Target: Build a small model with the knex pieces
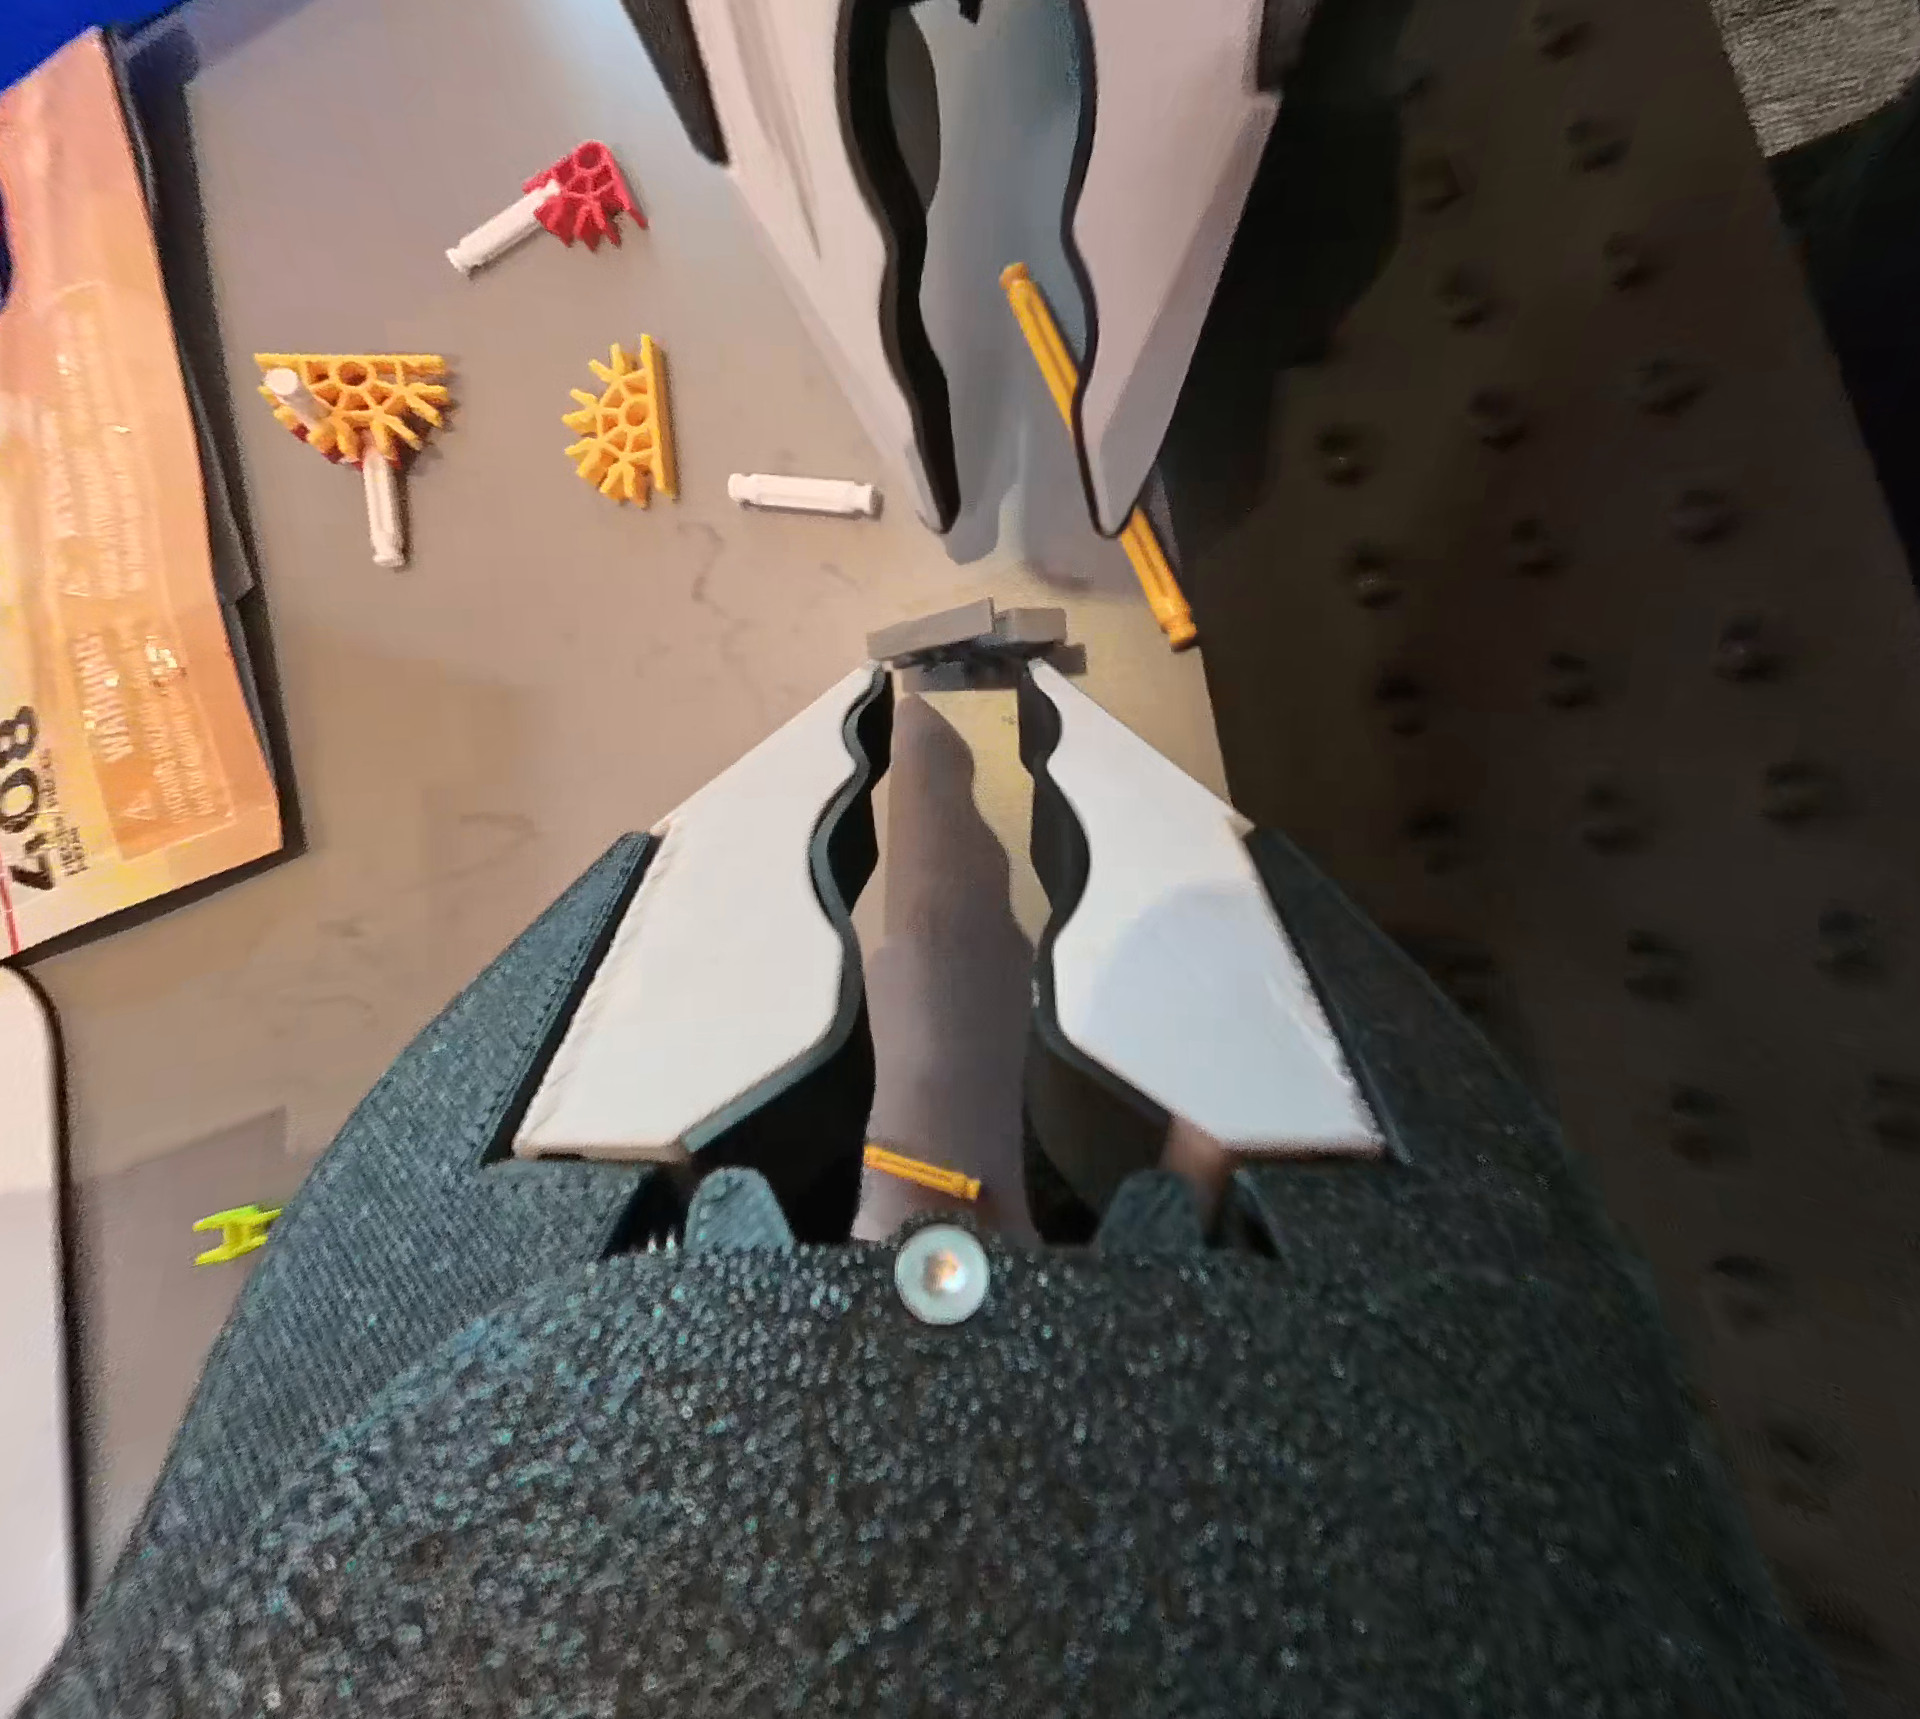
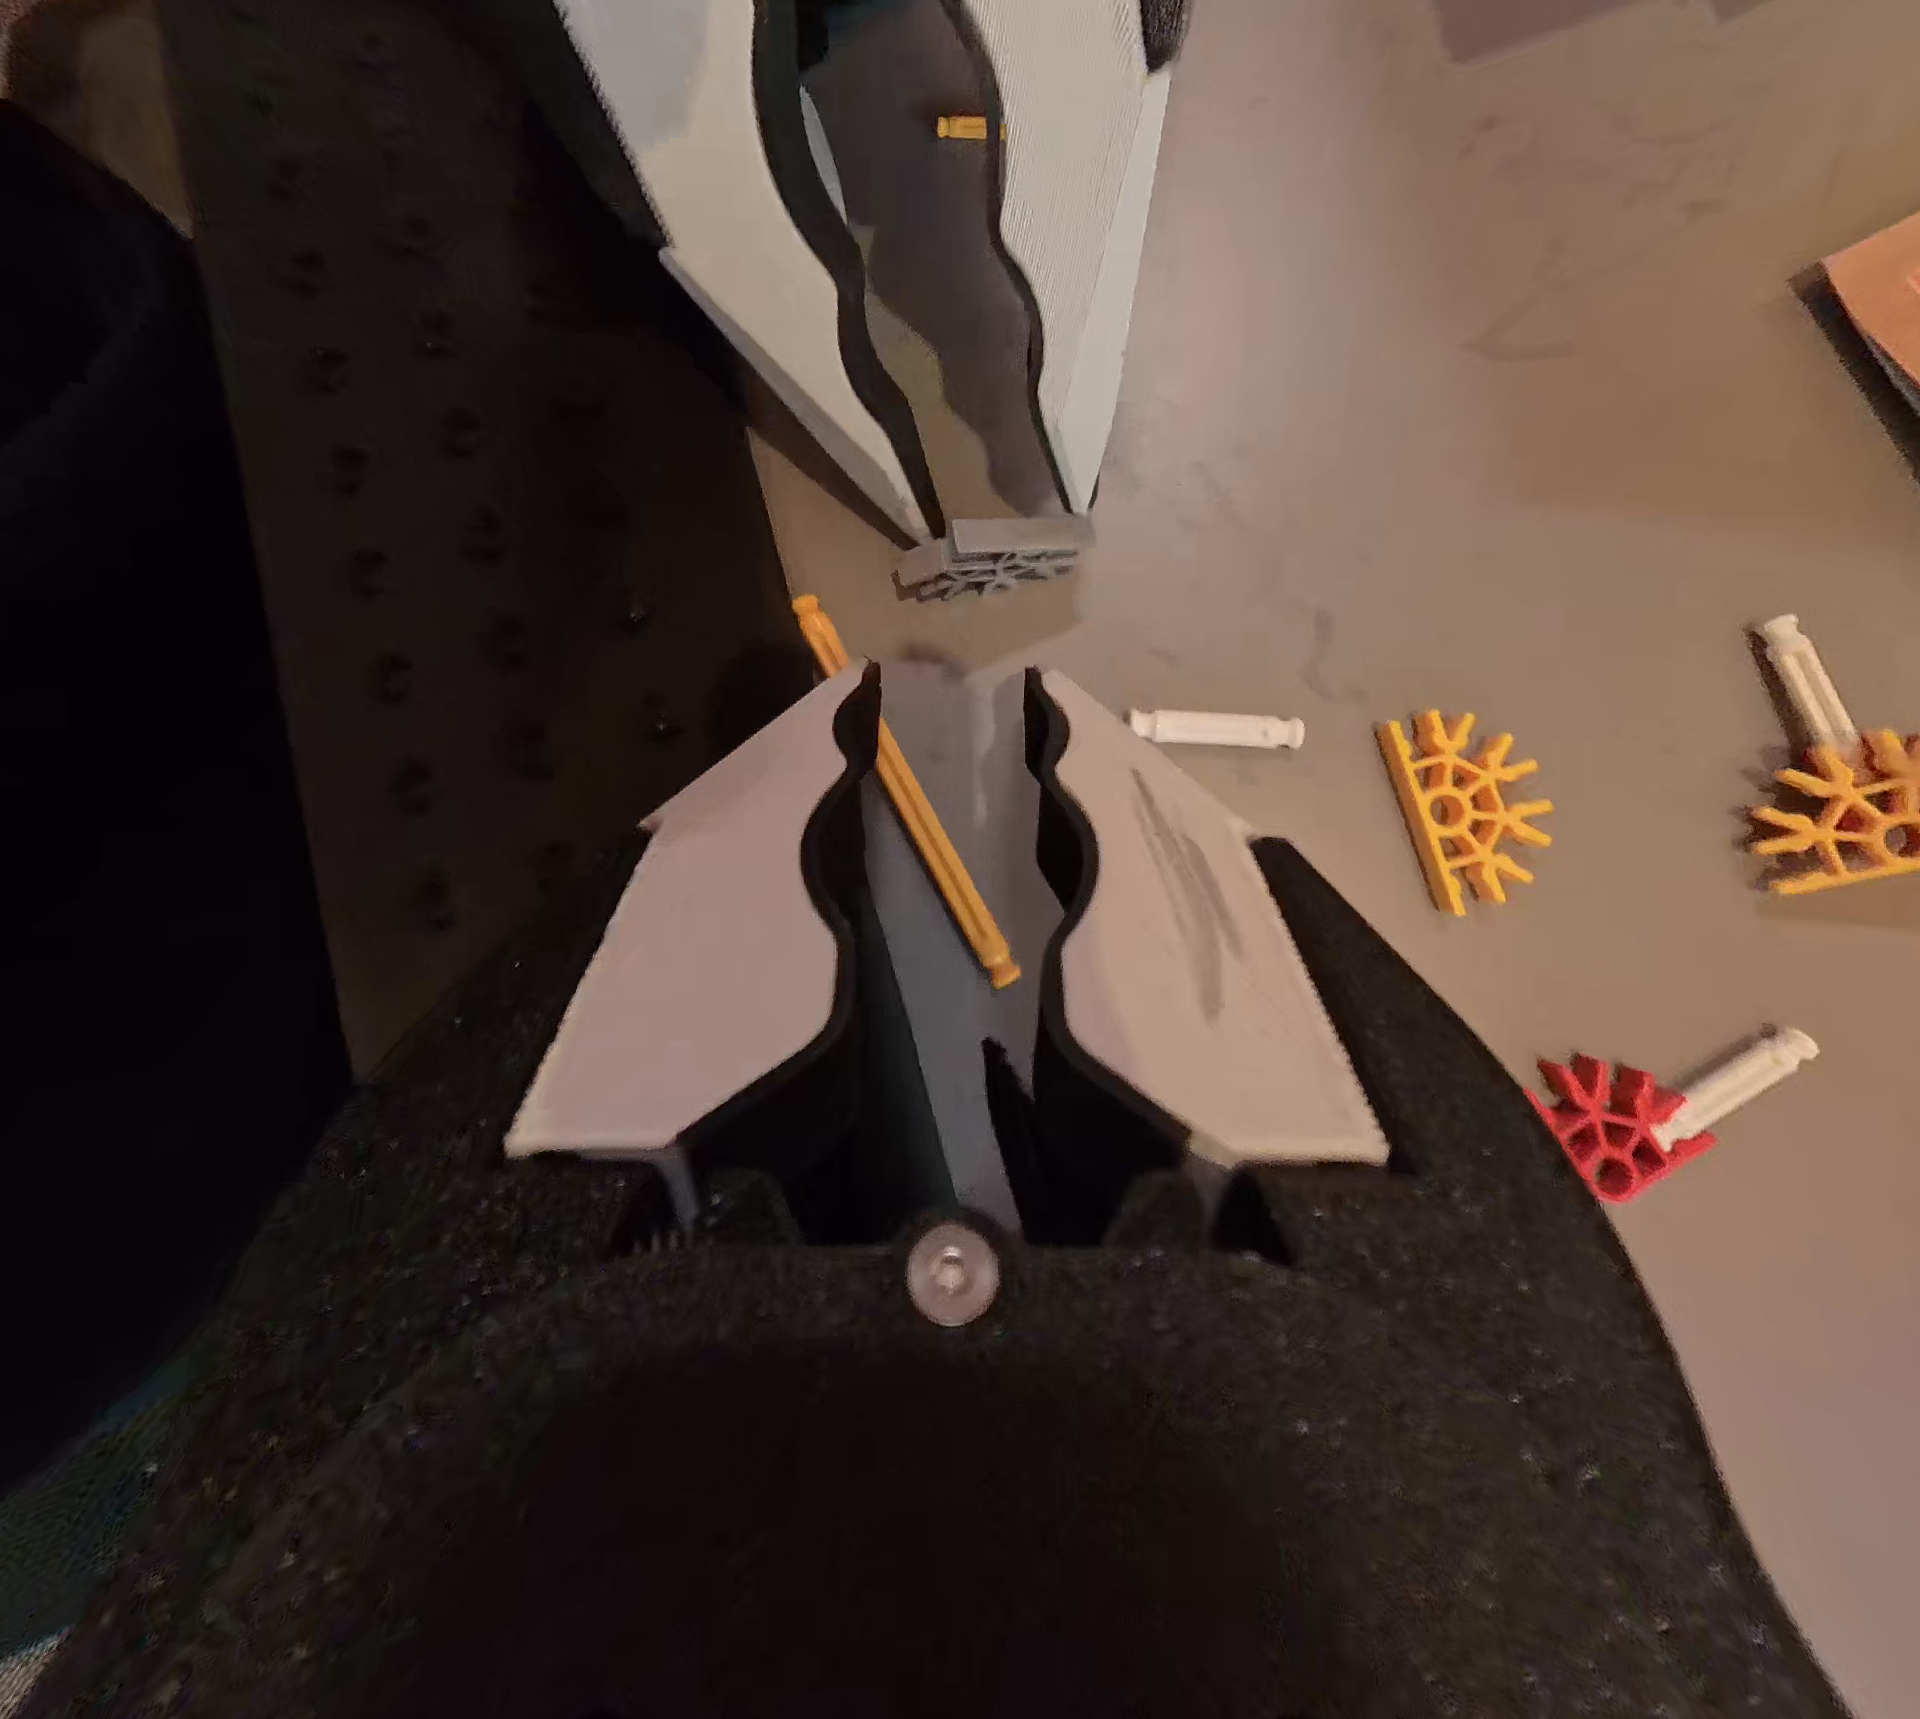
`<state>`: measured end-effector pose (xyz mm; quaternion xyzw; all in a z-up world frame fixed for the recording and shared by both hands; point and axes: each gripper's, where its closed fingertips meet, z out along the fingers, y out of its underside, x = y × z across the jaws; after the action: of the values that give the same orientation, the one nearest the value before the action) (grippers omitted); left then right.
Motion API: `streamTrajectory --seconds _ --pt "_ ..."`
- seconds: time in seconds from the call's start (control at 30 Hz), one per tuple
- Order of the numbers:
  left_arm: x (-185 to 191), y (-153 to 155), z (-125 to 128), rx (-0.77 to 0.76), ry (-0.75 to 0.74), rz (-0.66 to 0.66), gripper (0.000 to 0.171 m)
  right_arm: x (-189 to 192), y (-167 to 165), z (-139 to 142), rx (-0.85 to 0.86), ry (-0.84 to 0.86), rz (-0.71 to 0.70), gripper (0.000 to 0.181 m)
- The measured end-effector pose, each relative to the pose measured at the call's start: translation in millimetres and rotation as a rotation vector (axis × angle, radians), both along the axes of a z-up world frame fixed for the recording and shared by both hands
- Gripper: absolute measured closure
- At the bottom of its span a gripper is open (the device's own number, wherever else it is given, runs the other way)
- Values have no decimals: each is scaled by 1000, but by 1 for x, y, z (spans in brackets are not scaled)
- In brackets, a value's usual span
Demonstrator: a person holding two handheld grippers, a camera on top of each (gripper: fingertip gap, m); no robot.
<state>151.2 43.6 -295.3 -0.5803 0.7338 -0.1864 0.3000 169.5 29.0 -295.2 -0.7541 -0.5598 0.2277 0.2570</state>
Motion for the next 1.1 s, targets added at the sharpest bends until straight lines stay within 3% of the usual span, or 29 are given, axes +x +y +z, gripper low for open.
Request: streamTrajectory --seconds 0.2,0.27,0.43,0.63,0.77,0.9,1.0,1.1 --pt "9 2 -6 44 -38 58 155 -14 1 1 -41 31 2 154" --pt "10 11 -3 91 -55 101 149 -14 4 3 -34 43 -8 166" --pt "14 9 -1 183 -68 53 148 -14 7 5 -21 50 -15 169" --pt "15 5 2 444 -78 -87 166 -13 9 12 -37 79 -15 169" --pt "14 14 14 694 -95 -104 166 -5 14 26 -133 178 -75 158" --pt "16 15 27 794 -146 -104 166 7 22 33 -180 247 -131 156" --pt "17 16 29 749 -164 -87 166 7 25 35 -60 215 -104 154" --pt "17 18 34 543 -243 -5 166 5 22 40 184 117 5 155"
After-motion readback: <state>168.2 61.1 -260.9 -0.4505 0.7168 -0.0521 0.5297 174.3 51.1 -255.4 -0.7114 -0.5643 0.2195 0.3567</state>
